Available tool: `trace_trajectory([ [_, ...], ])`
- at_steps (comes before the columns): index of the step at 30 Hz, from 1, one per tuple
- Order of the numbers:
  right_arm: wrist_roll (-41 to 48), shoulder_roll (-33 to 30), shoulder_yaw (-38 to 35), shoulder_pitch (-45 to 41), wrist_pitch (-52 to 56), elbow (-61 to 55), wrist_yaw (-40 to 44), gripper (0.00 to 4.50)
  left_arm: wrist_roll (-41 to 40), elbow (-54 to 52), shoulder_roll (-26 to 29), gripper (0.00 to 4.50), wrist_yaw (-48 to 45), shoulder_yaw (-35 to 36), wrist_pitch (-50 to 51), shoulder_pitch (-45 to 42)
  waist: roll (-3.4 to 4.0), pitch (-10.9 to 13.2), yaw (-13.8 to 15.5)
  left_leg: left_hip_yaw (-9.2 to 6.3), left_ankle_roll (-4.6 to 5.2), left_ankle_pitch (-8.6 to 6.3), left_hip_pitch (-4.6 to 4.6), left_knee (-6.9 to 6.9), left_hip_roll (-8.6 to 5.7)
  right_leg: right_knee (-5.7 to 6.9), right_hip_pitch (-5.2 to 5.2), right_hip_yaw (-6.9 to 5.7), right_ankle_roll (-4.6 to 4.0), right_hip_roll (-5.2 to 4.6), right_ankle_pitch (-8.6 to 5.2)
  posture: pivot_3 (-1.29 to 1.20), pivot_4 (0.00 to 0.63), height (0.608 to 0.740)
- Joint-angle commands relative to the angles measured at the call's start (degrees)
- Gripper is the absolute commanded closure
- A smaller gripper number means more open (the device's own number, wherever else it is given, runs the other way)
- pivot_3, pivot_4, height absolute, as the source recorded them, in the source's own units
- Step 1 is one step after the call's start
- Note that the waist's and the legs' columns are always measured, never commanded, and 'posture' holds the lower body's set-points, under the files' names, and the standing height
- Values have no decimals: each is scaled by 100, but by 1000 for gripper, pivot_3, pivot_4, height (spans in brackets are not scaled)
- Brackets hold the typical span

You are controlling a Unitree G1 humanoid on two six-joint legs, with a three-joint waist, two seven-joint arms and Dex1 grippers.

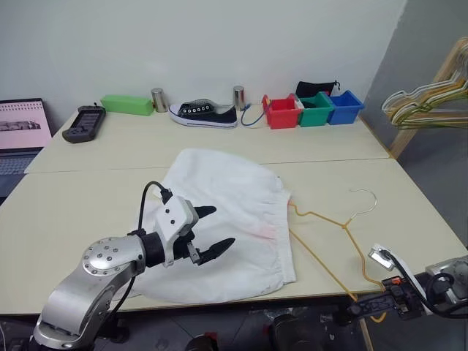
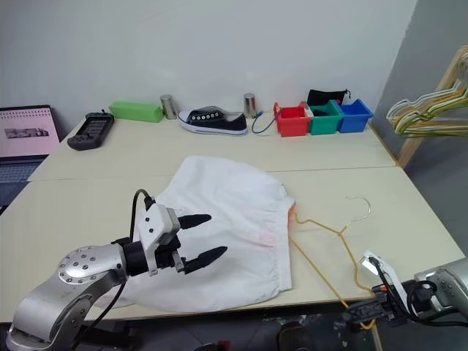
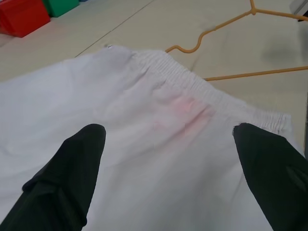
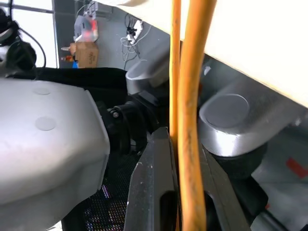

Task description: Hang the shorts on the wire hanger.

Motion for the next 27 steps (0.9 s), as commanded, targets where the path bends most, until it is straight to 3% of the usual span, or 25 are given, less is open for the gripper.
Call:
trace_trajectory([
  [1,195,-13,-70,-64,-61,-218,50,4500,-14,-106,50,10,-5,69,-109,27,0,3,4,0,14,8,0,0,0,0,0,0,0,0,0,-219,86,740],
  [12,459,575,404,-627,610,-278,-368,4500,11,-141,52,10,52,38,-103,-78,-2,20,89,2,-13,-8,-5,-1,3,0,-11,2,0,0,0,-195,83,740],
  [27,339,1340,350,-1903,1078,1326,-940,4500,77,-120,34,10,97,-20,-165,-110,7,24,276,7,17,10,-26,-1,3,8,-37,4,1,3,2,-186,68,740],
])
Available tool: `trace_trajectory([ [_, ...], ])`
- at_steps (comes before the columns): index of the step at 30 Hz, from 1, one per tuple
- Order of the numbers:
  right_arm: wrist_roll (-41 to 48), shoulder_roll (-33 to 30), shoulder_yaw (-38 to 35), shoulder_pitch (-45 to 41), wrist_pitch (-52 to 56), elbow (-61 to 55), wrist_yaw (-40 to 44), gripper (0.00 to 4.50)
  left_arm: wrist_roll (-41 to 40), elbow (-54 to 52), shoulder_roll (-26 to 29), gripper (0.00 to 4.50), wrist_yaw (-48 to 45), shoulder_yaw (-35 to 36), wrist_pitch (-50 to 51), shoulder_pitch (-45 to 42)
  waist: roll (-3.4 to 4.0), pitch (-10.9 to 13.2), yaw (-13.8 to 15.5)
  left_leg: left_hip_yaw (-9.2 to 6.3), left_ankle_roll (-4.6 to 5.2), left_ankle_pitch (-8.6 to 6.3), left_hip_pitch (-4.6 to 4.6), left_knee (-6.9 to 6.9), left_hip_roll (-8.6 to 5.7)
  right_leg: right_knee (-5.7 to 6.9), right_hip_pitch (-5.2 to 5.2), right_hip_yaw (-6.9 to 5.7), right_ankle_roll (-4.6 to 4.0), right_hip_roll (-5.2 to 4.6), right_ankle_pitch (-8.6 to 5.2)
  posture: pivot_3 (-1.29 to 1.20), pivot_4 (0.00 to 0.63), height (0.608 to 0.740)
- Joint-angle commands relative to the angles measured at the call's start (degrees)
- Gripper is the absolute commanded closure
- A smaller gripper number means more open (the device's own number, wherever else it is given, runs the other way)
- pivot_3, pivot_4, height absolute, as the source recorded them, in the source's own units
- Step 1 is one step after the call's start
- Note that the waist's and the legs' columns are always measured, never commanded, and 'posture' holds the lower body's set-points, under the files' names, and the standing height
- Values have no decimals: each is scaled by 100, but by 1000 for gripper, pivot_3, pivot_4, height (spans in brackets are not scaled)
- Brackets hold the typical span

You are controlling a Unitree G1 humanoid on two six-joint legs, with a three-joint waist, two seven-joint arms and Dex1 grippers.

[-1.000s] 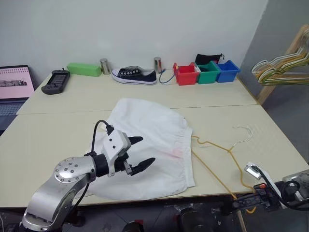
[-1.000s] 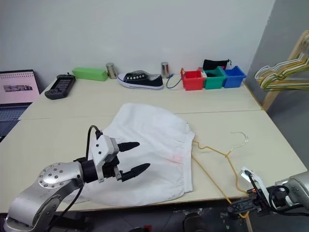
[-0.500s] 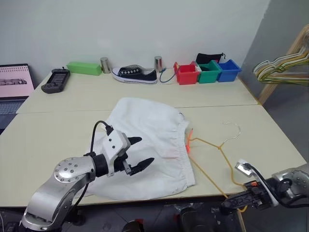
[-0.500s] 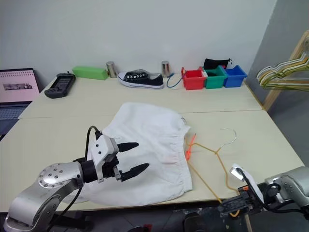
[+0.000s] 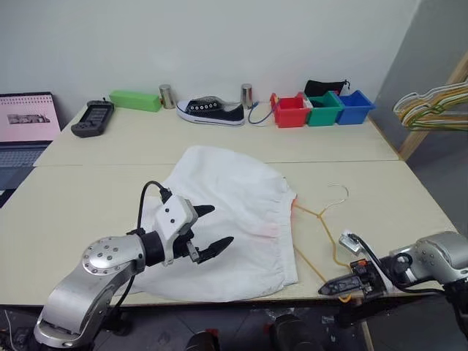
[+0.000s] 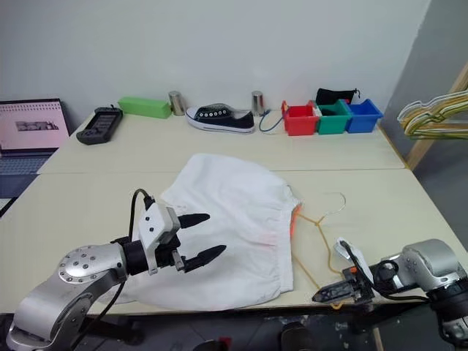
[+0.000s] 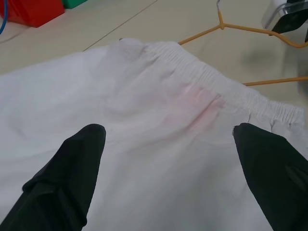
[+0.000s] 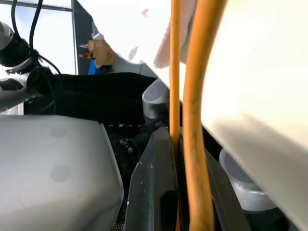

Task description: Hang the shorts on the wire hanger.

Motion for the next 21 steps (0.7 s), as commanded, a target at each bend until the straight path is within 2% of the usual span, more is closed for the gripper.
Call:
trace_trajectory([
  [1,154,184,-401,-372,338,378,-107,4500,39,-136,5,10,22,-4,-168,-85,1,-1,12,0,0,0,-4,1,0,1,-2,0,1,0,0,-186,68,740],
  [8,391,577,-765,-1063,678,1206,-435,4500,71,-28,9,10,7,-29,-256,-164,9,-7,3,-1,2,2,-54,16,-2,21,-22,4,36,5,22,-189,57,740],
  [21,183,-248,343,-517,337,159,19,4500,172,-13,48,10,-34,-190,-340,-161,15,-14,10,-5,2,2,-59,33,-3,46,-30,3,33,8,19,-184,46,740],
])
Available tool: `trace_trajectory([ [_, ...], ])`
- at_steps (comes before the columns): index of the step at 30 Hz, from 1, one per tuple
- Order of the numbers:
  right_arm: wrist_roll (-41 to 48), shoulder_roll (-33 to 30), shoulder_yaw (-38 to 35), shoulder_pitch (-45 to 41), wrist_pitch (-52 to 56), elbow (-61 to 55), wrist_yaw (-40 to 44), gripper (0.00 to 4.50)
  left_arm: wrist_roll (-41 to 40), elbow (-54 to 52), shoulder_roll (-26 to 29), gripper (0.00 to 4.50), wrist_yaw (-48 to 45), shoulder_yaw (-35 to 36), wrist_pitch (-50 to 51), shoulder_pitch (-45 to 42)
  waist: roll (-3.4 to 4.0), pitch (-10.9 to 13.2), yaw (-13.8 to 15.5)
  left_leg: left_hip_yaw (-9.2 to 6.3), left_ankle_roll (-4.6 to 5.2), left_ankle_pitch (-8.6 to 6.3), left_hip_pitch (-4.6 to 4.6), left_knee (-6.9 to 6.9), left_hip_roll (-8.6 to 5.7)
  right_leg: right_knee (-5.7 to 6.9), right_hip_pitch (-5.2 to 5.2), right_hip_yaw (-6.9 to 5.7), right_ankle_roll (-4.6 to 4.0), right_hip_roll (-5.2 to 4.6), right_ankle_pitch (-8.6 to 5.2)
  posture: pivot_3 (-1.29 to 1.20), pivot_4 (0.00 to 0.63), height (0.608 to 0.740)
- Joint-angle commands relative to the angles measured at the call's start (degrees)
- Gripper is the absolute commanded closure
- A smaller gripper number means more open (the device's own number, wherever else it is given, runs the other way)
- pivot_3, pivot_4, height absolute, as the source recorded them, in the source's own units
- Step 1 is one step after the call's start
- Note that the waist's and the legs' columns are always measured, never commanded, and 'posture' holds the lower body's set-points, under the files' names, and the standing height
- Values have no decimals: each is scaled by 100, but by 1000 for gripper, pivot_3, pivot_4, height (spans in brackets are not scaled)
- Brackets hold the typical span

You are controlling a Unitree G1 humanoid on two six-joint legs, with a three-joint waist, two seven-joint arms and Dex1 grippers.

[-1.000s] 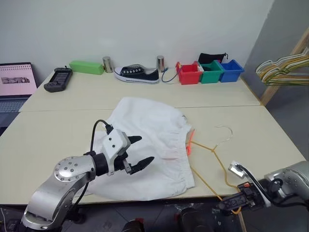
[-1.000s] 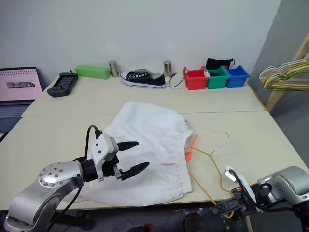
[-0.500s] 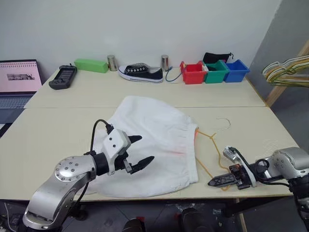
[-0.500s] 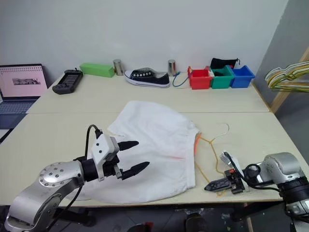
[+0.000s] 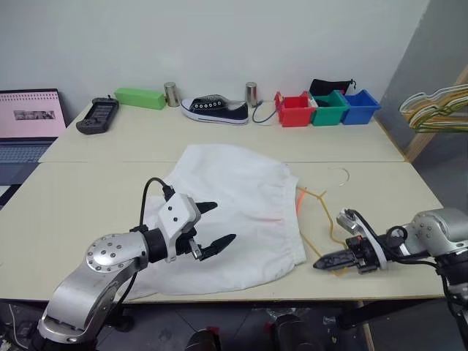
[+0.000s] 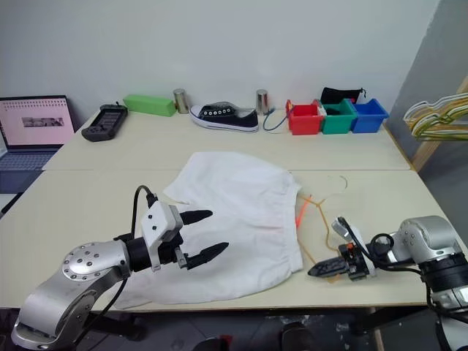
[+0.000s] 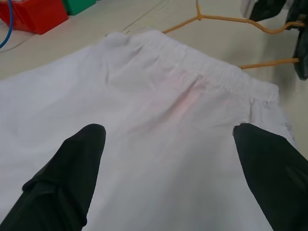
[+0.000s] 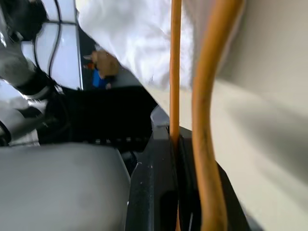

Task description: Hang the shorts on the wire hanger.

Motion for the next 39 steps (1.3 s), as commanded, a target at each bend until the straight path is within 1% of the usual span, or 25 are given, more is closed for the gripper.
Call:
trace_trajectory([
  [1,-116,-217,233,72,-247,-147,175,4500,140,-133,102,10,-40,-82,-145,35,0,0,-3,0,0,0,0,2,0,2,0,0,-2,0,-1,-184,46,740],
  [2,-165,-211,239,49,-316,-67,167,4500,296,-100,153,10,-36,-161,-227,93,5,-3,-17,0,0,0,0,4,0,3,0,0,-25,0,-14,-185,48,740],
  [4,-229,-150,209,-49,-342,145,133,4500,603,0,209,10,15,-307,-398,156,10,-6,-29,1,0,0,2,13,0,9,0,2,-27,0,-15,-187,48,740],
  [10,-242,-42,225,-226,-302,353,169,4500,1967,669,538,10,92,-1088,-1246,209,13,-7,-14,1,0,0,2,36,1,23,1,1,-28,0,-15,-188,47,740],
  [12,-250,-20,248,-234,-313,372,167,4500,2180,797,573,10,46,-1229,-1449,246,13,-8,-15,0,0,0,1,40,1,24,1,1,-27,-1,-15,-188,47,740],
  [14,-256,-7,259,-226,-321,380,173,4500,2144,787,528,10,-21,-1262,-1465,326,14,-8,-14,1,0,0,0,40,1,26,0,2,-27,-1,-15,-190,48,740],
  [17,-355,30,316,-247,-331,446,91,4500,2384,803,725,10,-216,-1414,-1665,506,14,-8,-11,1,0,0,-2,40,2,28,-1,1,-28,-2,-15,-193,49,740],
  [20,-431,247,183,-472,-245,774,-47,4500,2530,827,889,10,-371,-1443,-1829,637,18,-10,-22,1,0,-1,-2,38,4,30,-4,1,-29,-1,-16,-196,48,740],
  [24,-642,793,-263,-1144,-256,1842,-353,4500,2760,907,1075,10,-528,-1532,-2082,694,28,-15,-43,1,0,0,3,40,5,32,-2,1,-29,-1,-15,-199,47,740],
  [30,-1001,984,-200,-1640,-602,2500,-299,4500,2830,955,1068,10,-670,-1573,-2202,717,67,-48,-70,1,1,0,2,44,4,37,0,-1,-27,-2,-13,-202,39,740],
  [34,-1192,958,-39,-1792,-917,2531,-28,4500,2877,962,1029,10,-713,-1542,-2226,759,105,-72,-97,5,1,0,-2,42,2,36,0,4,-19,-1,-11,-201,40,740],
  [36,-1325,831,166,-1731,-1271,2249,231,4500,2883,982,1020,10,-700,-1488,-2264,748,110,-75,-102,5,2,0,-1,41,2,36,0,3,-1,-1,-1,-200,40,740],
  [38,-1626,653,441,-1636,-1865,1878,445,4500,2584,989,967,10,-719,-1193,-2094,626,112,-75,-107,4,2,-1,-1,40,2,37,-1,3,1,0,-1,-199,39,740],
  [39,-1738,577,506,-1622,-2120,1701,521,4500,2153,938,902,10,-781,-870,-1778,459,112,-74,-110,4,2,0,-1,41,2,37,-1,3,1,-1,-1,-196,39,740],
])
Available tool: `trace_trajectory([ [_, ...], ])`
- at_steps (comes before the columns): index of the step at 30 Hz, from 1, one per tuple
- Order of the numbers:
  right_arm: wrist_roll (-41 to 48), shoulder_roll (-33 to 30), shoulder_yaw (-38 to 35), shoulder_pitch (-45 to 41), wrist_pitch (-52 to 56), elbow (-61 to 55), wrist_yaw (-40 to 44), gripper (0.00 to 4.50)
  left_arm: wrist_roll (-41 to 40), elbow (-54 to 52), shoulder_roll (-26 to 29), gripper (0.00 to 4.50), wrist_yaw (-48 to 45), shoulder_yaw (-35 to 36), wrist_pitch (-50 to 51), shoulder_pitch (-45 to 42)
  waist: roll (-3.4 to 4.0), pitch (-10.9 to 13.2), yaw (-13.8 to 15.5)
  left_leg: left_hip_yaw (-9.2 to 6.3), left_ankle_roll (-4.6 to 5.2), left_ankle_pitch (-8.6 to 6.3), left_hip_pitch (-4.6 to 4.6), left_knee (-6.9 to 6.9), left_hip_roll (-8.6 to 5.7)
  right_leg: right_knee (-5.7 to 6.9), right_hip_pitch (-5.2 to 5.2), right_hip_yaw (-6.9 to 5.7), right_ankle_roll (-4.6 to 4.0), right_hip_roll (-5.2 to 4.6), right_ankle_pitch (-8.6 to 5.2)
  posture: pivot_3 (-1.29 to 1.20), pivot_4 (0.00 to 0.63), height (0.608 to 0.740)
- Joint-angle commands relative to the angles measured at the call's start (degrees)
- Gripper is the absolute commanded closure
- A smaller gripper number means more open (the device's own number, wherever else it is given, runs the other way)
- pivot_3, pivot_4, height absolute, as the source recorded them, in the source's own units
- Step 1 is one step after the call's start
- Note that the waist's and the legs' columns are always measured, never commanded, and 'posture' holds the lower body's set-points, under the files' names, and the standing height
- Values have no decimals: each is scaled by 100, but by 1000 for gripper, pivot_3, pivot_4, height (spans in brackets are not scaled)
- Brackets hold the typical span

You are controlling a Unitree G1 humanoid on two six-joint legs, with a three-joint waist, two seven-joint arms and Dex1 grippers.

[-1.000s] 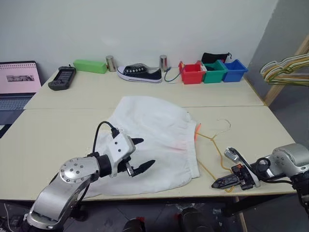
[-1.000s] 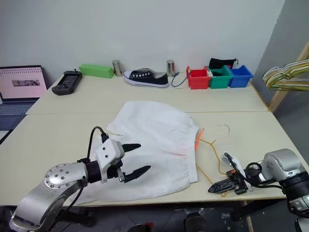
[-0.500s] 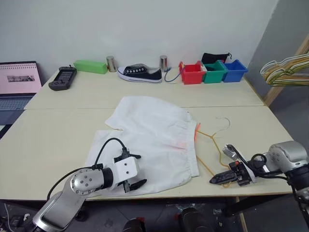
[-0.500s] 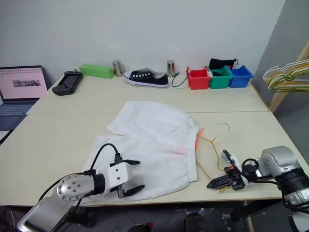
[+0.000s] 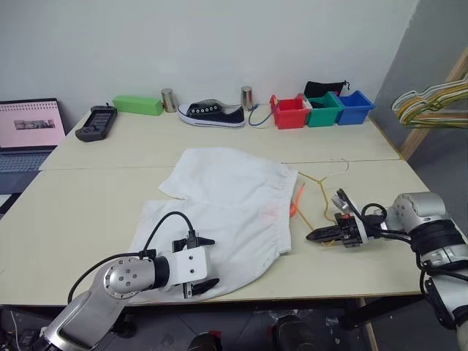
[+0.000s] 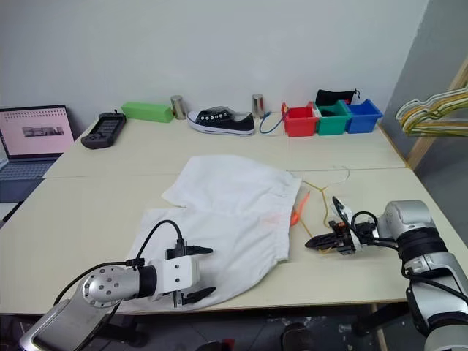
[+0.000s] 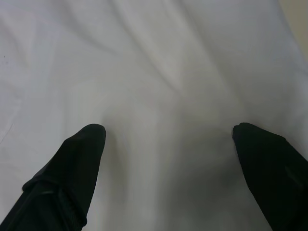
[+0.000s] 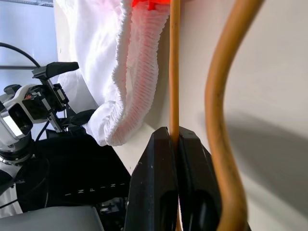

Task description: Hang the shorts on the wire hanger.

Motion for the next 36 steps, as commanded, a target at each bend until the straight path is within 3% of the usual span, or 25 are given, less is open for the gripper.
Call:
trace_trajectory([
  [1,-493,-373,261,-12,-1124,-804,466,4500,-1078,-38,-129,10,-260,901,806,-416,0,1,-6,0,0,0,0,0,0,0,-1,-1,-1,0,-1,-195,40,740],
  [5,-1128,-543,379,-95,-2206,-1199,484,4500,-3097,57,18,10,-705,2231,2270,-1919,-23,11,15,-15,0,1,-8,7,2,13,-7,-21,-23,0,-13,-190,36,740],
  [10,-1978,-399,381,-278,-3370,-1481,-4,4500,-3510,804,617,10,-1466,2352,2426,-3298,-4,-3,-111,-14,7,7,3,15,-5,3,8,-7,18,4,10,-193,27,740],
  [15,-2660,-99,359,-343,-4359,-2045,-558,4500,-2252,2485,567,10,-1962,1335,953,-4719,-5,-3,-207,-15,6,8,-2,9,-4,10,0,-7,23,8,13,-187,17,740],
  [23,-3236,258,330,-352,-4571,-3045,-1133,4500,-493,5743,-391,10,-2486,-3,-1914,-6823,-9,-6,-214,-15,5,9,-6,11,-5,6,-1,-4,25,7,15,-235,6,740],
  [27,-3515,343,353,-366,-4566,-3280,-1326,4500,-237,6456,-684,10,-3002,-245,-2551,-7261,-9,-6,-248,-13,5,9,-11,9,-5,5,-5,-3,25,7,15,-267,2,740],
  [36,-4111,432,432,-404,-4528,-3702,-1639,4500,291,7348,-1135,10,-3252,-432,-3414,-7744,-11,-8,-546,-14,6,10,-12,11,-8,18,-7,-2,26,0,15,-305,0,740],
])
